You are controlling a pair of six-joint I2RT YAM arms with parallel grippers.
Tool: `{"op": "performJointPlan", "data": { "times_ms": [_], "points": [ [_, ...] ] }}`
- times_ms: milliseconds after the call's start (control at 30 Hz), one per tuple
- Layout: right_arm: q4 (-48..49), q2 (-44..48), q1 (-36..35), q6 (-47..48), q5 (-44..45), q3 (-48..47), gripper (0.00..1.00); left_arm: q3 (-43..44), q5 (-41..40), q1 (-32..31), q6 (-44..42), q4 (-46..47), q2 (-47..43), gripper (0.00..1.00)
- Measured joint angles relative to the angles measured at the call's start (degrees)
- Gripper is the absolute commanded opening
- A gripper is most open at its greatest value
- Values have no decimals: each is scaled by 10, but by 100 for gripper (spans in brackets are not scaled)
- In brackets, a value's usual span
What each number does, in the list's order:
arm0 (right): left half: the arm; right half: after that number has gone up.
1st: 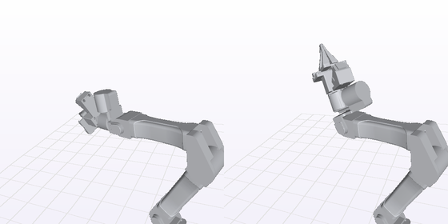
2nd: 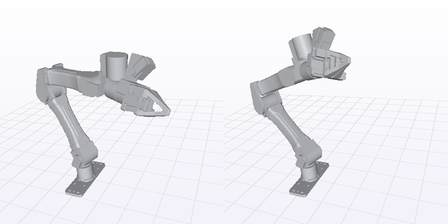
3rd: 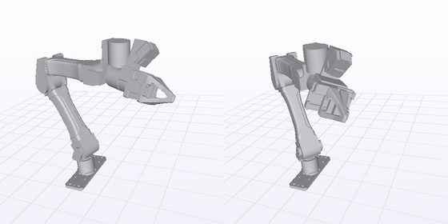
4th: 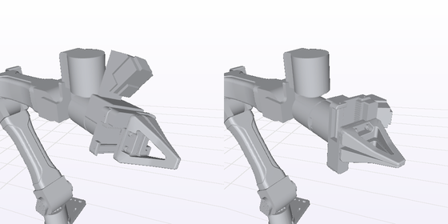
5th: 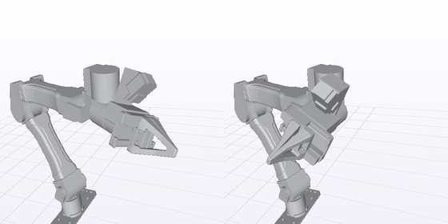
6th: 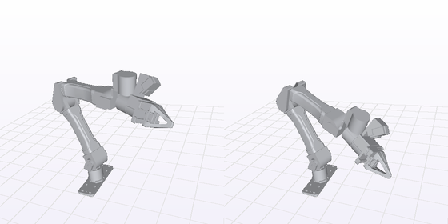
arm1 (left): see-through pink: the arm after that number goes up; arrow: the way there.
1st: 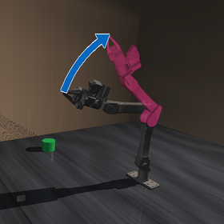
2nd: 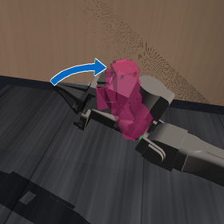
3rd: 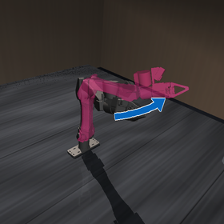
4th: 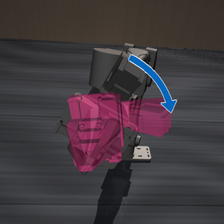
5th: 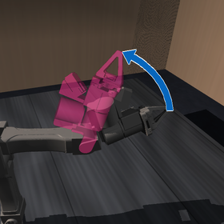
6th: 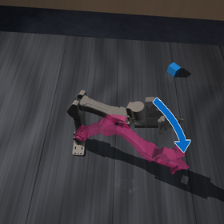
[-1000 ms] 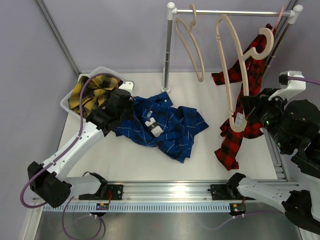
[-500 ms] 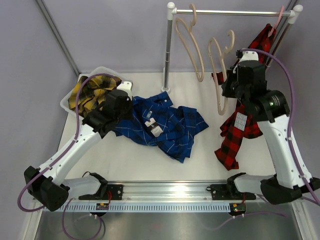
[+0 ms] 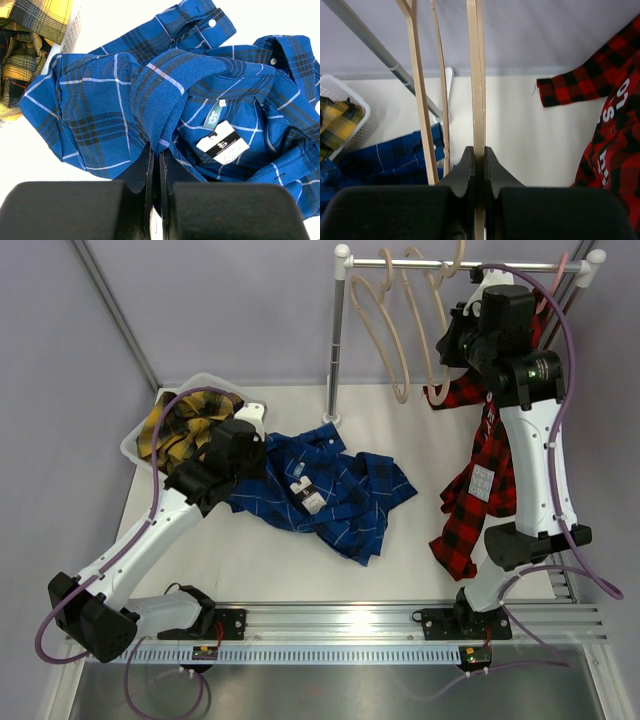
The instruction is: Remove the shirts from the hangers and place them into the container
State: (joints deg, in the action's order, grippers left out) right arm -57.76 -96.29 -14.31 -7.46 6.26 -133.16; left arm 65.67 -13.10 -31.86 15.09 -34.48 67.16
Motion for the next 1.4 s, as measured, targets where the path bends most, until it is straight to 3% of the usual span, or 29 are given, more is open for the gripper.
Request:
{"op": "performJointPlan", "data": {
  "times_ms": [200, 400, 533, 667, 800, 833, 933, 1033, 1067, 1167, 1400],
  "points": [
    [-4, -55, 20, 4, -19, -61, 0, 0, 6, 0, 0, 0, 0, 0],
    [-3, -74, 28, 3, -32, -16, 0, 0, 14, 0, 0, 0, 0, 0],
    [49, -70, 28, 4, -34, 28, 0, 0, 31, 0, 0, 0, 0, 0],
    [67, -52, 28, 4, -33, 57, 13, 3, 63, 0, -1, 0, 0, 0],
    [66, -20, 28, 6, -32, 93, 37, 9, 109, -2, -1, 3, 0, 0],
    [62, -8, 28, 7, -31, 105, 52, 10, 118, -6, -1, 4, 0, 0],
    [57, 31, 28, 8, -29, 132, 73, 16, 131, -45, 0, 5, 5, 0],
    [61, 87, 28, 7, -29, 173, 80, 28, 138, -99, 8, 6, 18, 0],
    [62, 109, 28, 7, -29, 191, 88, 34, 138, -117, 13, 7, 25, 0],
    [74, 189, 28, 4, -30, 257, 94, 52, 132, -162, 35, 9, 53, 0],
    [119, 396, 28, -15, -56, 457, 96, 74, 97, -250, 86, 58, 150, 3]
  ]
}}
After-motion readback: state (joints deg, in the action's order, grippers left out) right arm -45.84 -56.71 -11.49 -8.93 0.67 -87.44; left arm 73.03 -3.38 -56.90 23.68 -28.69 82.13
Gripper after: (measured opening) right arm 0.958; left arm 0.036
